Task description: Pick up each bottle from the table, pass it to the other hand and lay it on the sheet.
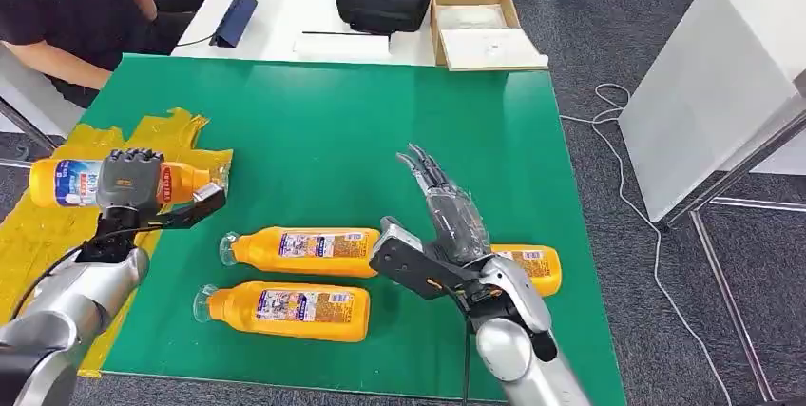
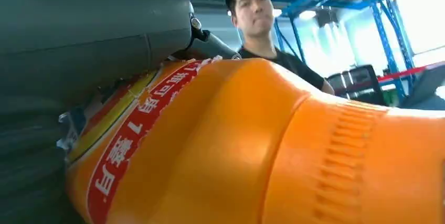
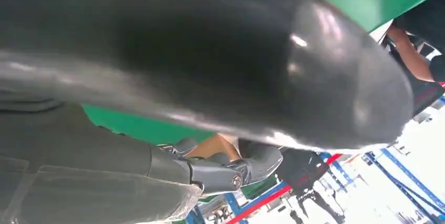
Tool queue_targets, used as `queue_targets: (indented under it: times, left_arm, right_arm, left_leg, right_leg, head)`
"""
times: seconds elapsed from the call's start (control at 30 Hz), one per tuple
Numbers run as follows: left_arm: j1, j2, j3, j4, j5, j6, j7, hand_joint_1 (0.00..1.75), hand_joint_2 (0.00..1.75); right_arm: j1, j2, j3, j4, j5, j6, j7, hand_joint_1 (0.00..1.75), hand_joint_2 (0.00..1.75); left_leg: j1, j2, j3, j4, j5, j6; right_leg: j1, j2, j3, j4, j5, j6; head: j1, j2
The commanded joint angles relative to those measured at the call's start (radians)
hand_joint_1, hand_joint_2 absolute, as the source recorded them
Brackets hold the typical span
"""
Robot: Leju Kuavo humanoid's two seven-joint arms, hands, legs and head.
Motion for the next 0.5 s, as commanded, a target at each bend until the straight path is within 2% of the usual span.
queue_targets:
  times: [0.03,0.13,0.17,0.2,0.23,0.5]
  left_arm:
    - [0.062,-0.025,0.122,0.061,0.06,0.035,-0.054,1.75,1.75]
    - [0.079,-0.015,0.144,0.062,0.057,0.029,-0.065,1.75,1.75]
    - [0.084,-0.008,0.15,0.066,0.048,0.002,-0.049,1.47,1.75]
    - [0.089,-0.003,0.149,0.064,0.039,0.005,-0.034,1.05,1.75]
    - [0.089,-0.003,0.183,0.072,0.074,-0.035,-0.068,0.0,1.75]
    - [0.102,0.019,0.197,0.065,0.064,-0.059,-0.07,0.0,1.75]
  right_arm:
    - [-0.025,-0.026,0.047,0.032,0.011,0.014,-0.006,0.0,0.0]
    - [-0.035,-0.031,0.056,0.052,0.009,0.016,-0.015,0.0,0.0]
    - [-0.042,-0.035,0.061,0.062,0.007,0.016,-0.021,0.0,0.0]
    - [-0.046,-0.035,0.063,0.067,0.005,0.018,-0.023,0.0,0.0]
    - [-0.052,-0.035,0.065,0.075,0.002,0.018,-0.026,0.0,0.0]
    - [-0.064,-0.038,0.069,0.08,-0.004,0.022,-0.03,0.0,0.0]
  left_leg:
    - [-0.001,0.001,0.005,-0.001,-0.001,0.001]
    - [-0.001,0.002,0.005,-0.001,-0.001,0.001]
    - [-0.001,0.001,0.002,-0.001,0.0,0.001]
    - [-0.001,0.002,0.005,-0.001,-0.001,0.001]
    - [-0.001,0.002,0.006,-0.001,-0.002,0.001]
    - [0.0,0.0,0.004,0.0,-0.001,0.001]
  right_leg:
    - [0.0,0.0,0.005,-0.001,-0.001,-0.001]
    - [0.0,0.001,0.005,-0.002,-0.001,-0.001]
    - [0.0,0.0,0.002,-0.001,0.0,-0.001]
    - [0.0,0.0,0.005,-0.001,-0.001,-0.001]
    - [0.0,0.0,0.006,-0.002,-0.001,-0.002]
    - [0.0,-0.001,0.004,0.0,-0.001,-0.002]
  head:
    - [0.0,0.0]
    - [0.0,0.0]
    - [0.0,0.0]
    - [0.0,0.0]
    - [0.0,0.0]
    - [0.0,0.0]
